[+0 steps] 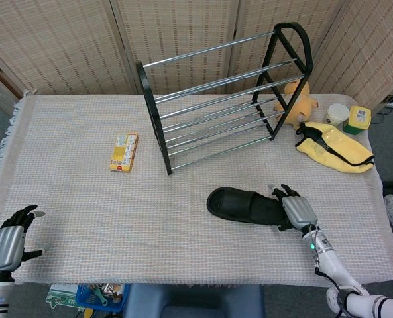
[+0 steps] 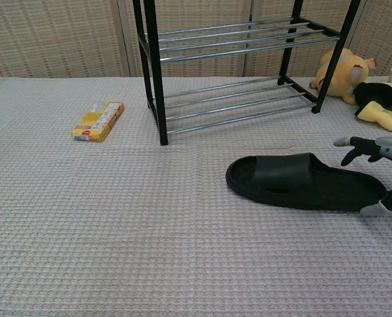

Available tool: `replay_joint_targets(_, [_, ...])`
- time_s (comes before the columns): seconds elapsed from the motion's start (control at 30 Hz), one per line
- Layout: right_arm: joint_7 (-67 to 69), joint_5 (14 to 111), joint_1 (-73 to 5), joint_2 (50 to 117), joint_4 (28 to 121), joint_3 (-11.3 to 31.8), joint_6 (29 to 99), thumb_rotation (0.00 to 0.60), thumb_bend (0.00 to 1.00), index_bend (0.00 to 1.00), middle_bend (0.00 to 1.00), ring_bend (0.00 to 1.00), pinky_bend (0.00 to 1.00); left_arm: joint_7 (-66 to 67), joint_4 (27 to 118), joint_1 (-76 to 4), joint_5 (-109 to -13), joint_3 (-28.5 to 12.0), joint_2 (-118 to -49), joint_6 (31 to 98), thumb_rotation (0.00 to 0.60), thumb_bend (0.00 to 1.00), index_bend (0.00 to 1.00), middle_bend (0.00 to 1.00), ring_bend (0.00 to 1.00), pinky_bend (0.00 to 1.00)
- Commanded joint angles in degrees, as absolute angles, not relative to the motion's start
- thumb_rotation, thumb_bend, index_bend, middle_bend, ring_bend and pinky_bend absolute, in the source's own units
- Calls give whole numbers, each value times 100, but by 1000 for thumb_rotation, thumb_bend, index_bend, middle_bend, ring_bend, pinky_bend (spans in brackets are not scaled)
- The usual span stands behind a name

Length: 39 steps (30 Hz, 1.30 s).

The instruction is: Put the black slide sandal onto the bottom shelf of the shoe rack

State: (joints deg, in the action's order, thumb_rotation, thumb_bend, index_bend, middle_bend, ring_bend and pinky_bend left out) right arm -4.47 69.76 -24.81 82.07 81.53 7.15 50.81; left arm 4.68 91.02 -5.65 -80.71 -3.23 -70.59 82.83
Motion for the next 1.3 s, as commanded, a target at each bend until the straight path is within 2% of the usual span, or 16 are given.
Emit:
replay_joint_targets(0.03, [-455, 6911, -2509, 8221, 8145, 695, 5045, 600, 108, 55, 189, 50, 130, 465, 9096, -575, -8089, -328, -7050, 8283, 600, 174, 308, 200, 199, 310])
replay_joint_targets(0.43, [-587, 6692, -2691, 8422, 8093, 713, 4982, 600, 115, 73, 190, 50, 131, 377, 9053, -569, -8119, -321, -7058, 8285, 600, 174, 309, 200, 199, 310])
replay_joint_targets(0.57, [-715, 6592, -2770, 8515, 8051, 721, 4963, 600, 186, 101, 212, 50, 138, 339, 9009, -561, -8103, -313, -7076, 8267, 600, 174, 309, 200, 199, 310])
replay_joint_targets(0.77, [-824, 6540, -2825, 8734, 7876, 749, 5102, 600, 308, 224, 311, 137, 230, 294, 8945, -539, -8078, -305, -7092, 8262, 600, 174, 316, 200, 199, 310])
replay_joint_targets(0.9, [-853, 6533, -2828, 8832, 7779, 759, 5205, 600, 349, 301, 371, 203, 321, 274, 8917, -528, -8070, -308, -7095, 8268, 600, 174, 317, 200, 199, 310])
replay_joint_targets(1.07, [-632, 6618, -2784, 8952, 7660, 814, 5397, 600, 406, 350, 422, 262, 413, 261, 8900, -522, -8072, -296, -7106, 8253, 600, 174, 317, 200, 199, 310])
replay_joint_targets(1.3, [-136, 6861, -2689, 8812, 7822, 957, 5735, 600, 412, 377, 443, 286, 436, 251, 8883, -514, -8072, -309, -7092, 8270, 600, 174, 318, 200, 199, 310])
